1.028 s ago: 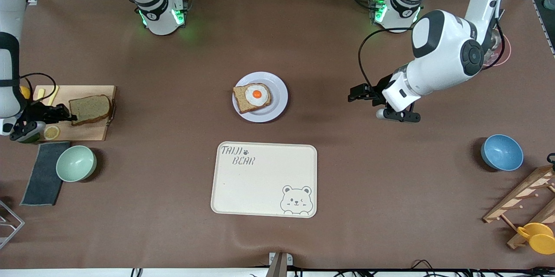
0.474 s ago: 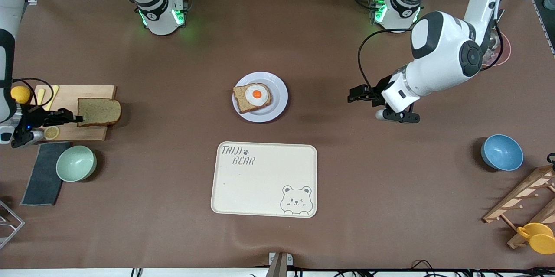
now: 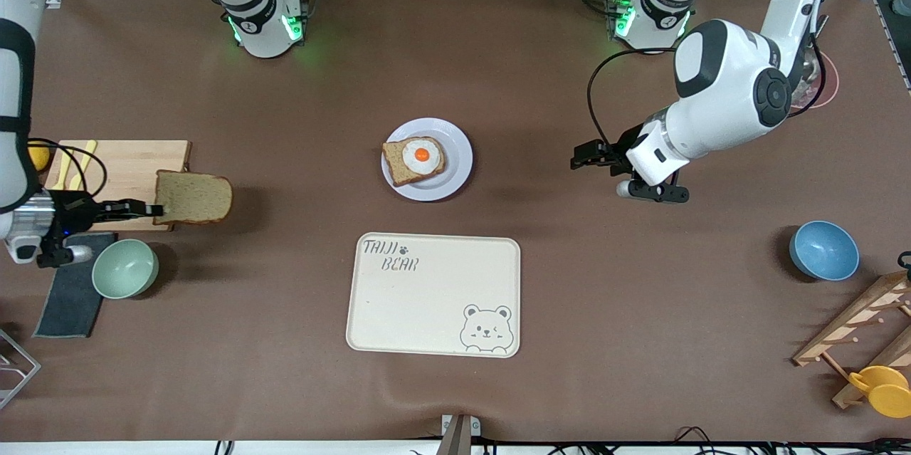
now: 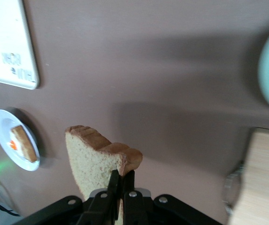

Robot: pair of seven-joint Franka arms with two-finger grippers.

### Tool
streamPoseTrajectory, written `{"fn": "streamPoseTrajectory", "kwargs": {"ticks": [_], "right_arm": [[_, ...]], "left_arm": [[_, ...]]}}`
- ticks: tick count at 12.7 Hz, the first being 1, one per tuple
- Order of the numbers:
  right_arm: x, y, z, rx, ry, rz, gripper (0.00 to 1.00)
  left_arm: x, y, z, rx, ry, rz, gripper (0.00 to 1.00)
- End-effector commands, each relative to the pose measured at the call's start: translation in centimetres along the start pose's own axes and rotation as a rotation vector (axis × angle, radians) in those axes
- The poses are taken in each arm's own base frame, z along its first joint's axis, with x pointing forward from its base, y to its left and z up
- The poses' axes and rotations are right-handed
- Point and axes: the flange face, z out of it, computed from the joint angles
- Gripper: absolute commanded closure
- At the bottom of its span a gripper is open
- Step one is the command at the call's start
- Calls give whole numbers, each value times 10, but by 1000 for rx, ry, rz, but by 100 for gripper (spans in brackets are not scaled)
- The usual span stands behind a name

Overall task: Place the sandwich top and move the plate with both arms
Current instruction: 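Lift the bread slice with the right gripper and carry it over the plate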

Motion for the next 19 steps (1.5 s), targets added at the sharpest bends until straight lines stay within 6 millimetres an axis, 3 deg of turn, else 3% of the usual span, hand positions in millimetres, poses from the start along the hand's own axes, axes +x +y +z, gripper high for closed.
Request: {"fn": "streamPoseTrajectory", "kwargs": {"ticks": [1,4,6,9,11,12,14,17,19], "right_arm": [[12,-44,16,20,-11,68,100],[28,-125,46,39,-32,141,100],[33,-165,71,44,-55,173,100],[27,-207,113,42,-64,188,100],[15,-240,152,32,-15,197,100],[10,-254,170,29,-1,189,100],[0,-282,201,26,20,180,100],[-27,-304,239,5,37,141,100],[-46,-312,251,-15,22,122,100]], "left_arm": [[2,-1,9,-57,-3,-54,0],[7,-7,21,-117,-31,-104,0],[10,-12,30,-188,-53,-159,0],[17,-30,55,-239,-96,-153,0],[11,-21,71,-246,-124,-106,0],[4,-7,81,-239,-143,-81,0],[1,-3,91,-236,-141,-48,0],[0,13,127,-283,-130,16,0],[1,32,137,-289,-143,42,0]]}}
